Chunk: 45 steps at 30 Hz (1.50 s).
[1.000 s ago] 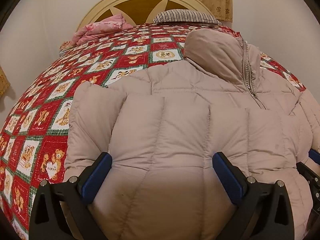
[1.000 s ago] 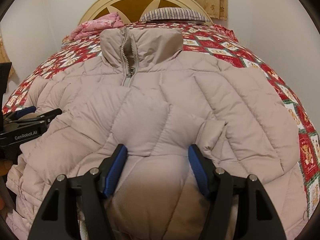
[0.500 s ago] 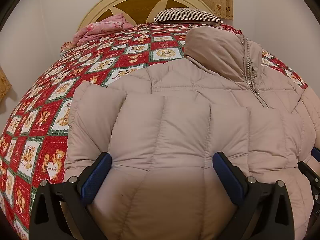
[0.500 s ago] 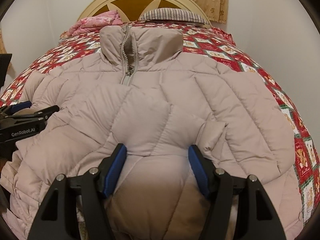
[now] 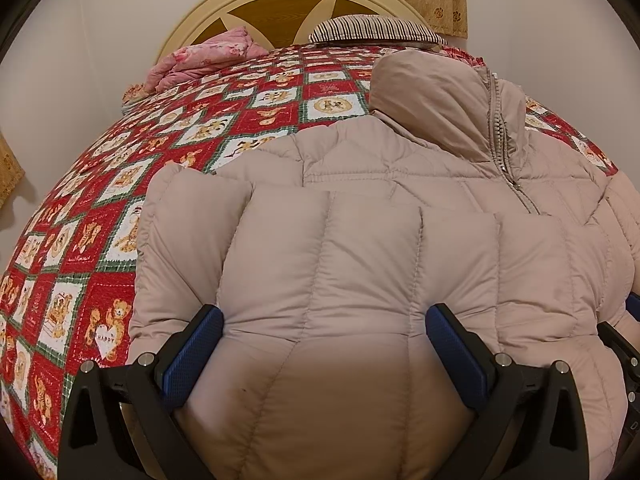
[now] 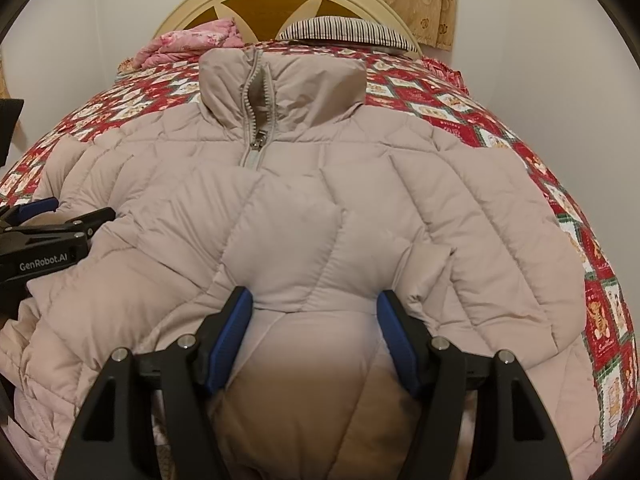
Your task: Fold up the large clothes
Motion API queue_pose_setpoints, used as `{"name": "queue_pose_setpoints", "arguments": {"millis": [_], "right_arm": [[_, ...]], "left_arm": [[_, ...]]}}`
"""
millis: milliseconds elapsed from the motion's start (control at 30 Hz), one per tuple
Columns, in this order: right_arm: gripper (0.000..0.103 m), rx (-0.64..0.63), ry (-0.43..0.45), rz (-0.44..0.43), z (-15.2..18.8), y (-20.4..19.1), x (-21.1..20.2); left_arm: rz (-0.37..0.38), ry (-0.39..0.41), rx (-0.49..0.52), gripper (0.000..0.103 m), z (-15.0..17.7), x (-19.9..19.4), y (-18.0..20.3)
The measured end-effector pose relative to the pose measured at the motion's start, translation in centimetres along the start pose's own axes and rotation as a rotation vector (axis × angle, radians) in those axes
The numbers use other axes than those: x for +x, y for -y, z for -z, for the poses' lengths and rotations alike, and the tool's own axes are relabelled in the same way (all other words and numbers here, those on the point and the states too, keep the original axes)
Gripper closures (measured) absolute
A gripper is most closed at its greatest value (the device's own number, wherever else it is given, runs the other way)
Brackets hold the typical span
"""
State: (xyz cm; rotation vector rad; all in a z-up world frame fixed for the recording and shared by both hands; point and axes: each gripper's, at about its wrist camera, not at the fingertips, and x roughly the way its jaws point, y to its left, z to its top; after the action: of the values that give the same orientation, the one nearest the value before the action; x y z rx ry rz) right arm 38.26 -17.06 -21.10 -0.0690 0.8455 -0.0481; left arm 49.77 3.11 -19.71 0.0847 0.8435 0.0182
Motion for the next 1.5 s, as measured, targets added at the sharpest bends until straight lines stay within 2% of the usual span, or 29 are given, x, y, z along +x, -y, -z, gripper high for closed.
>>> {"name": "queue_pose_setpoints", "arguments": {"millis": [133,233,300,333,400,433,567,633,733,867,967,1033,1100,1233,1300,1433,1500], "right_arm": [[0.036,-0.002,0.002,0.007,0.0,-0.1,0.0],[0.035,-0.004,0.002,0.012,0.0,-0.2,0.0],[0.035,-0.002,0.003,0.009,0.0,-0.2,0.0],[0.035,0.0,0.004,0.007,0.0,-0.2,0.0],[0.035,0.007,0.006,-0.002,0.1,-0.1,-0.1],[0.035,0.009,0.007,-0.005,0.1,-0.1,-0.1],[0.035,0.017,0.011,-0.016,0.1,0.2,-0.1],[0.035,0.023,0.013,-0.023,0.2,0.3,-0.2],[0.034,0.03,0.016,-0.034,0.2,0.5,-0.3],[0.033,0.046,-0.013,-0.103,-0.5,1.4,-0.7],[0.031,0.07,-0.031,-0.165,-2.9,2.5,-1.7],[0.026,0.063,-0.01,-0.165,-5.1,2.9,-2.2],[0.022,0.081,0.005,-0.165,-8.9,3.8,-1.7],[0.022,0.164,0.001,-0.105,-15.2,5.5,1.6],[0.021,0.216,-0.017,-0.111,-18.5,6.2,4.0],[0.021,0.284,-0.112,-0.125,-21.4,6.7,8.5],[0.024,0.275,-0.169,-0.095,-21.6,6.8,10.6]], "left_arm": [[0.04,-0.013,-0.024,0.001,-0.4,-0.1,-0.7],[0.021,-0.022,-0.017,0.001,-0.8,-1.3,-0.4],[0.051,0.015,-0.039,0.001,-1.2,-3.4,-0.3],[0.094,0.059,-0.051,0.001,-1.5,-5.1,-0.1],[0.141,0.114,-0.025,0.001,-2.2,-7.1,1.0],[0.135,0.121,0.0,0.001,-2.4,-7.4,1.8],[0.056,0.064,0.095,0.001,-2.0,-4.7,4.6],[0.033,0.025,0.104,0.001,-0.9,-2.7,4.9],[0.095,0.025,0.022,0.001,-0.1,-1.5,3.5],[0.089,0.026,0.018,0.001,0.1,-1.4,3.6],[0.083,0.019,0.018,0.001,0.1,-1.1,3.7],[0.088,0.022,0.012,0.001,0.1,-1.1,3.8],[0.094,0.025,0.006,0.001,0.2,-1.3,3.8],[0.104,0.03,-0.004,0.001,0.3,-1.3,3.6],[0.106,0.03,-0.006,0.001,0.3,-1.3,3.5],[0.106,0.03,-0.008,0.001,0.3,-1.2,3.5],[0.109,0.031,-0.011,0.001,0.3,-1.2,3.5]]}}
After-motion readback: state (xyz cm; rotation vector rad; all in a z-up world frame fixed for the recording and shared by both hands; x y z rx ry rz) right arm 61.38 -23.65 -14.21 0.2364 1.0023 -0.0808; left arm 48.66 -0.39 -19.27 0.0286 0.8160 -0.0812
